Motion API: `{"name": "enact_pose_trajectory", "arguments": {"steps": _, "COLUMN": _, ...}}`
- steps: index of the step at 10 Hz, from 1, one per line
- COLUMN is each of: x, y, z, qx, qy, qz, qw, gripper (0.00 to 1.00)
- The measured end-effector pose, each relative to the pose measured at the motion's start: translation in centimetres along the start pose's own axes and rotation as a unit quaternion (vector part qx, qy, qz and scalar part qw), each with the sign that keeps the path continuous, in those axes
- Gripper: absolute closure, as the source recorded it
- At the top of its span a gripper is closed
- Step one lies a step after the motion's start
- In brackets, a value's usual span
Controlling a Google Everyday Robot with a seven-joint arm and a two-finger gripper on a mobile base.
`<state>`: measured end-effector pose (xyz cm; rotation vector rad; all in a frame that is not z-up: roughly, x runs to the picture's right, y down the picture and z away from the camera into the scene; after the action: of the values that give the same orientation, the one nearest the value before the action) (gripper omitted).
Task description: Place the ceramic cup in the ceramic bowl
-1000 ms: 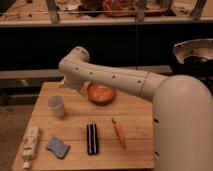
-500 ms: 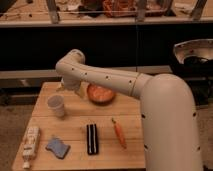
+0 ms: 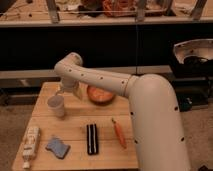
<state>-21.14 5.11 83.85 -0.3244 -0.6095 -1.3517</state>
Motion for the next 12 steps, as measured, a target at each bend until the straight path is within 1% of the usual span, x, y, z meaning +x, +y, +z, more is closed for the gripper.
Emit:
{"name": "enact_pose_trajectory", "arguments": {"steps": 3, "x": -0.5, "y": -0.3, "z": 2.6, "qx": -0.002, "qy": -0.014, "qz": -0.019, "qw": 0.9997, "gripper": 0.2}}
{"name": "enact_pose_trajectory", "arguments": {"steps": 6, "x": -0.8, "y": -0.3, "z": 3.8, "qx": -0.004, "qy": -0.017, "qz": -0.023, "qw": 0.9996, "gripper": 0.2}}
{"name": "enact_pose_trajectory", "arguments": {"steps": 8, "x": -1.0, "y": -0.7, "z": 4.8, "qx": -0.004, "qy": -0.023, "qz": -0.025, "qw": 0.9994, "gripper": 0.2}}
{"name": "enact_pose_trajectory", "arguments": {"steps": 12, "x": -1.3, "y": -0.9, "z": 5.7, "qx": -0.003, "qy": -0.031, "qz": -0.033, "qw": 0.999, "gripper": 0.2}}
